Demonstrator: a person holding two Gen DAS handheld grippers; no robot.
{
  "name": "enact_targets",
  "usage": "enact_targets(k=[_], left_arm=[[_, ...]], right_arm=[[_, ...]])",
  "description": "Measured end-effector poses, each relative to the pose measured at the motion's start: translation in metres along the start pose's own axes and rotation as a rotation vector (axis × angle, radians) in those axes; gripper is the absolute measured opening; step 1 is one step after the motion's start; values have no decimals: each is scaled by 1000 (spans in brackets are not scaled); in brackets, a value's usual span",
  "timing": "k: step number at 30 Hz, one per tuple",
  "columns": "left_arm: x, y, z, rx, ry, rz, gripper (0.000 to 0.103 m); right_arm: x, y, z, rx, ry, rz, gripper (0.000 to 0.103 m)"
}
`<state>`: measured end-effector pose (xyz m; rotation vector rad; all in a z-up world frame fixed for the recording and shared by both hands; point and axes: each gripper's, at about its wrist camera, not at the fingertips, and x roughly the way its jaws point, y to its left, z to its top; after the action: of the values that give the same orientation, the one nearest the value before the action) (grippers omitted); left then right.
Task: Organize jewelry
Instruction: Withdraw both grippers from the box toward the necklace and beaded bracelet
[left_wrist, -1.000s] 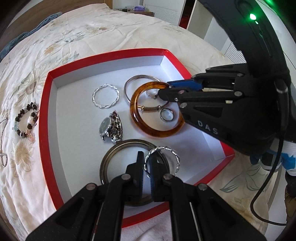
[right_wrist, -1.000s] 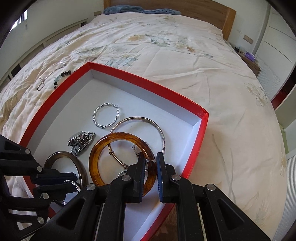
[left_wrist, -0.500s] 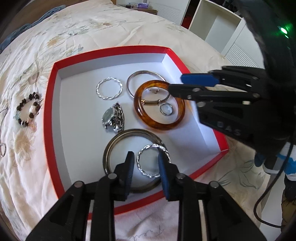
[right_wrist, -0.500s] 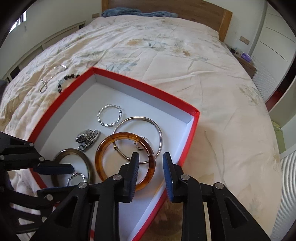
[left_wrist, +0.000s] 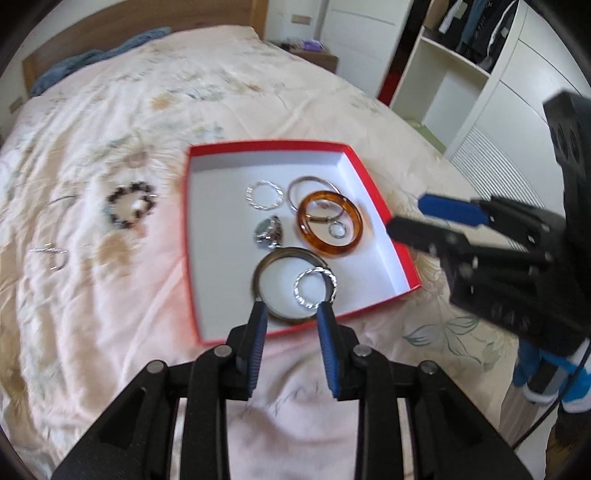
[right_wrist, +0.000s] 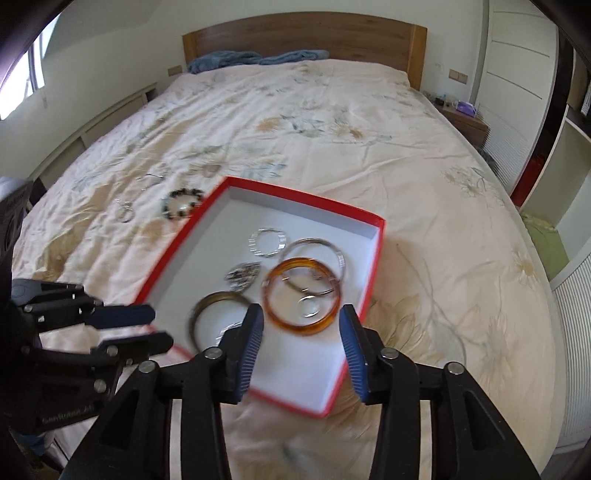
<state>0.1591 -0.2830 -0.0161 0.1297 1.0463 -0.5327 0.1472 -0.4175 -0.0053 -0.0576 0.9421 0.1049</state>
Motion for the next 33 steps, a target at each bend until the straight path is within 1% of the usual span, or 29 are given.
enact_targets(k=[3,7,17,26,33], left_arm=[[-25,2,-11,-14,-44,38,35],[-56,6,-29,-19,-92,89,36],[-122,23,-71,-30,-196,212,36],[-159,45,-99,-70,-249,256,36],[-176,63,-115,-105,-277,276,36]], right_arm=[[-19,19,-8,-10,-9,6,47],[-43,42,-19,-11,-30,6,52],[-94,104,-51,-21,-75,9,57],[-118,146,-65,-33,-93,22,58],[-127,175,-66,-69,-93,31,58]])
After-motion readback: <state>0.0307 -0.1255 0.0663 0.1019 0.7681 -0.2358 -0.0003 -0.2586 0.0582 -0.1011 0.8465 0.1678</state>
